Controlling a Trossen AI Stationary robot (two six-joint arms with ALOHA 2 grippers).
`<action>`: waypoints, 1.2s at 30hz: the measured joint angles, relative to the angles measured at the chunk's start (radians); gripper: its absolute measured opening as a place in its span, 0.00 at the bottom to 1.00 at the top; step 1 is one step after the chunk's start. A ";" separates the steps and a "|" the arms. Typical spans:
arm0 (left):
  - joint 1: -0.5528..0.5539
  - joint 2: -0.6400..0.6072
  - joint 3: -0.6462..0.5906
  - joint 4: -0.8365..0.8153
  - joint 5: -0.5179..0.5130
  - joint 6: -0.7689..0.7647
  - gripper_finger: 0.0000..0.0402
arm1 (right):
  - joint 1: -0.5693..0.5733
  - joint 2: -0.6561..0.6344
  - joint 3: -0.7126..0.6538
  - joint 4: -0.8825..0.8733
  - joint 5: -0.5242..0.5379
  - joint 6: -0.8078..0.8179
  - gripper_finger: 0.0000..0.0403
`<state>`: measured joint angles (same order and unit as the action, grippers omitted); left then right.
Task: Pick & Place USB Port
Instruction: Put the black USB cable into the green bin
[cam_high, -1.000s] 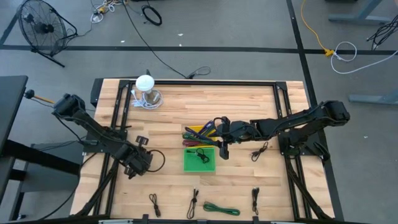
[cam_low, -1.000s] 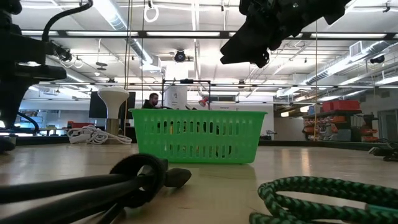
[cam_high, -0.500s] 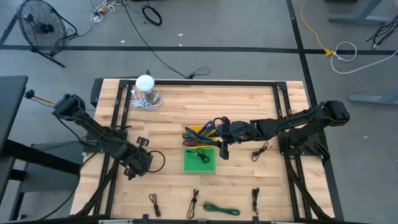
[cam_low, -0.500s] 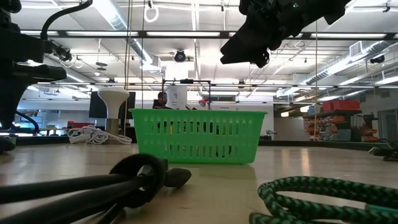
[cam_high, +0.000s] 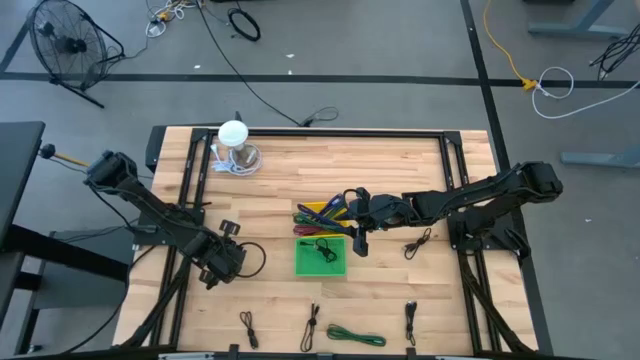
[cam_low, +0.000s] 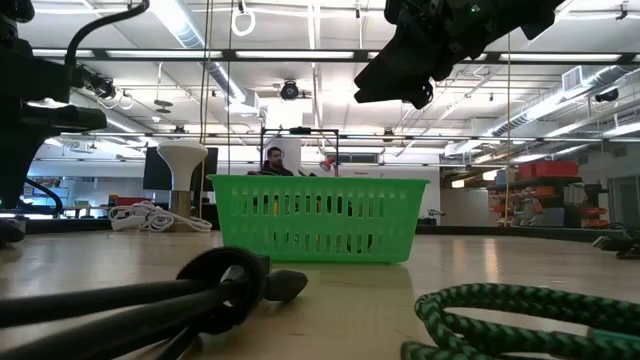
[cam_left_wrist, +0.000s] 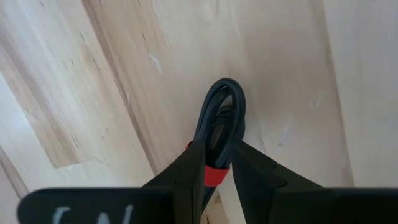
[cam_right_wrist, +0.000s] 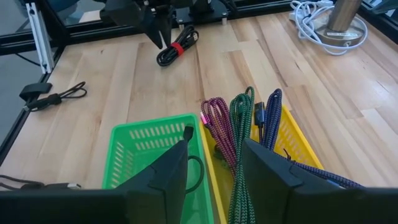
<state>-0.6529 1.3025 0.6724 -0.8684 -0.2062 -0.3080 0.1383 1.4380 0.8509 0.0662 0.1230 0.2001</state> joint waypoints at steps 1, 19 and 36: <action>0.001 0.008 0.000 0.000 0.001 0.000 0.21 | 0.000 0.000 0.000 0.000 0.000 0.000 0.37; 0.002 0.180 0.003 0.136 -0.104 0.048 0.21 | 0.000 0.000 0.000 0.000 -0.001 0.000 0.37; 0.066 0.187 -0.015 0.171 -0.106 -0.055 0.11 | 0.000 0.000 0.000 0.000 -0.009 0.000 0.37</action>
<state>-0.5865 1.4895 0.6571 -0.6974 -0.3126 -0.3631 0.1387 1.4380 0.8505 0.0658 0.1143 0.2001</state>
